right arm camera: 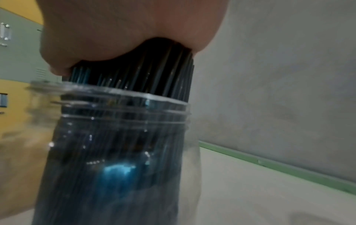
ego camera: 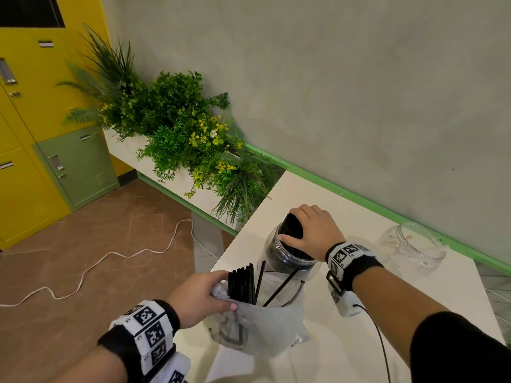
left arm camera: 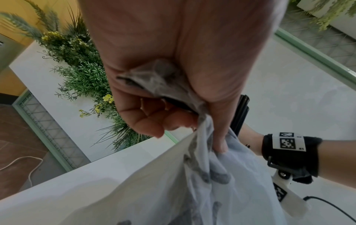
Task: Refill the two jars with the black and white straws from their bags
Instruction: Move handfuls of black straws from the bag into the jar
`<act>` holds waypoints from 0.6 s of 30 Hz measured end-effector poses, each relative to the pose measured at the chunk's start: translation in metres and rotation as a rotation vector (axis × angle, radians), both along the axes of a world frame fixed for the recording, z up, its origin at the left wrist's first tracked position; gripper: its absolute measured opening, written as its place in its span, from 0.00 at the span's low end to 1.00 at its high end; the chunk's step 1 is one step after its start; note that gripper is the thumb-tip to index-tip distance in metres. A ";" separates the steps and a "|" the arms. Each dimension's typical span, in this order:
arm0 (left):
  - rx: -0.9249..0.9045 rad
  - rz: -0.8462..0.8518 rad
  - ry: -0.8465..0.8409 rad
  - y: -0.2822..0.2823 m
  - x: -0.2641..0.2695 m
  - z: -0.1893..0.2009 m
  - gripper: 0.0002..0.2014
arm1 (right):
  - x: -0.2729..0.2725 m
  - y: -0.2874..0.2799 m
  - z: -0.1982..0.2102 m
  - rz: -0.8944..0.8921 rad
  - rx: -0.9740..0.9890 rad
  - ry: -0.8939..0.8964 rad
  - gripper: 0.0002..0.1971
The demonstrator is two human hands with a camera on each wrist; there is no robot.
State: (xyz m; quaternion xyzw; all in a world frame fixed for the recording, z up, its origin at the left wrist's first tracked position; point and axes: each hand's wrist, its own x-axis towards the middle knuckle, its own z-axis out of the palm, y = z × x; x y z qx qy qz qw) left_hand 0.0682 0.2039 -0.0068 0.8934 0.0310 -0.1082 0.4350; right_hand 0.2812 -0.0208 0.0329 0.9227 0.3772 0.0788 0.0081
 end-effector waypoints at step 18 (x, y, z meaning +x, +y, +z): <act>0.040 -0.009 -0.004 0.000 0.002 -0.004 0.13 | 0.003 0.016 0.006 -0.116 0.025 0.083 0.25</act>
